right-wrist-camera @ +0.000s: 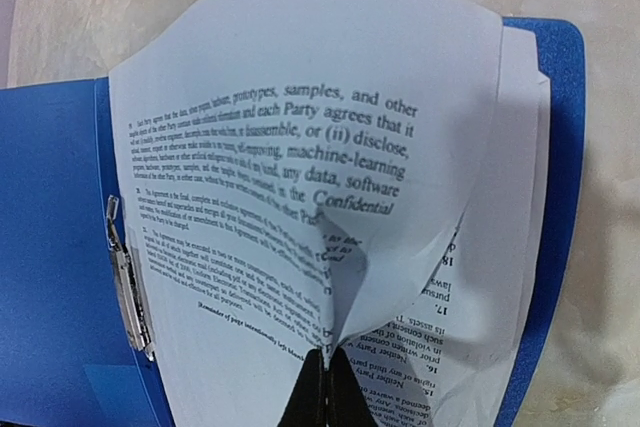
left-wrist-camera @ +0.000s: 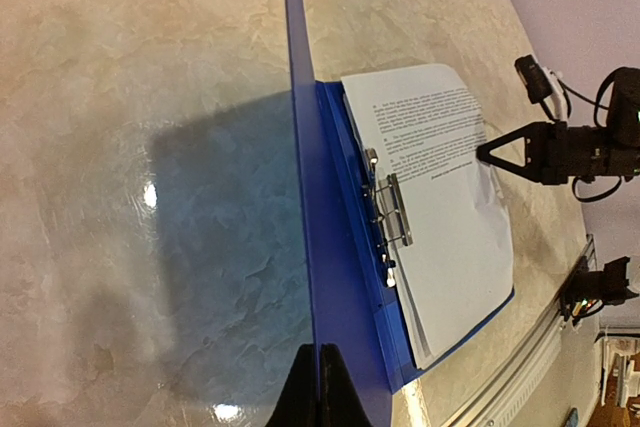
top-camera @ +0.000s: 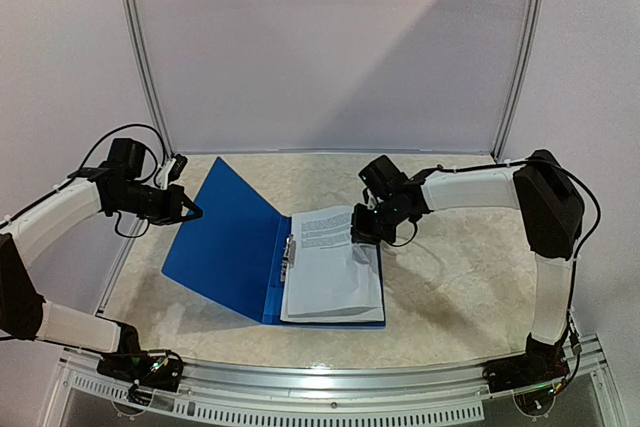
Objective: Put the files into the folder
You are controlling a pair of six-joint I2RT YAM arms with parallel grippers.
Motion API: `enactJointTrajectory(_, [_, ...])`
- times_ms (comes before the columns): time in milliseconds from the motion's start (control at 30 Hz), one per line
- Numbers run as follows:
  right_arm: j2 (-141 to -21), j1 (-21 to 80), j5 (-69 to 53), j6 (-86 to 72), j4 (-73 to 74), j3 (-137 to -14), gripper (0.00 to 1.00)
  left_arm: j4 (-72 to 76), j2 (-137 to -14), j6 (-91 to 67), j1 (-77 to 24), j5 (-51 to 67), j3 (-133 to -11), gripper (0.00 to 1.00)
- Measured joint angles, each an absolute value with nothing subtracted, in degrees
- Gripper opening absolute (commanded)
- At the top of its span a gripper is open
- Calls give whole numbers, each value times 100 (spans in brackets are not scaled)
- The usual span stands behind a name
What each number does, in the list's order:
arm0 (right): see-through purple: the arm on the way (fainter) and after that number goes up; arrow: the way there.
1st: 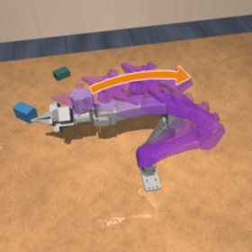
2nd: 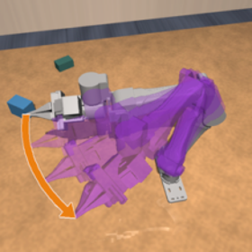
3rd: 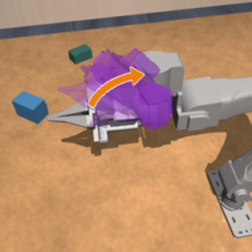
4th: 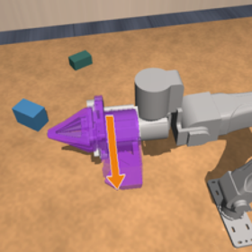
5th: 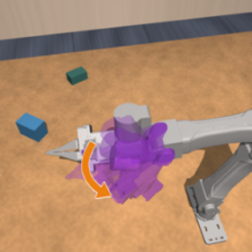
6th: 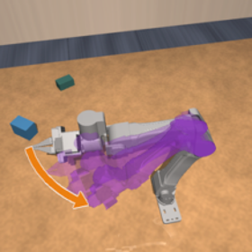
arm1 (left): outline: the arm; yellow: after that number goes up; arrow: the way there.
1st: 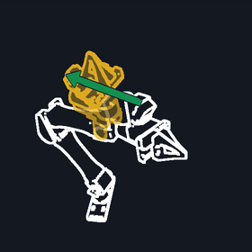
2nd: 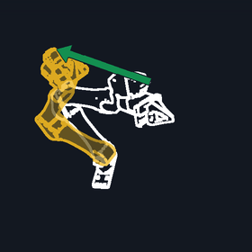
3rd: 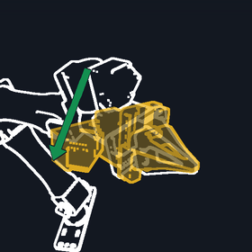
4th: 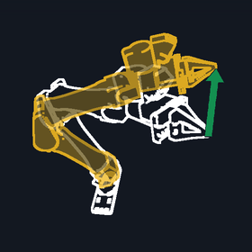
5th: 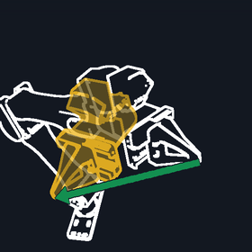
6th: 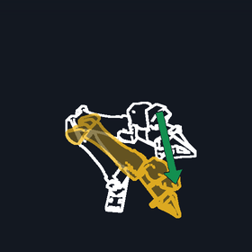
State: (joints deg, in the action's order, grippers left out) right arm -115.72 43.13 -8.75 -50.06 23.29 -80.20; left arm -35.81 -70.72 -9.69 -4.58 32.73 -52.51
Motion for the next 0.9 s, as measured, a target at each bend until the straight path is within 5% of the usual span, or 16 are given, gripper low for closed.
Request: enactJointTrajectory(900, [-11570,4436,-635,-5496,2292,-7898,0,-3579,-7072,-969,-458,3275,-5251,0])
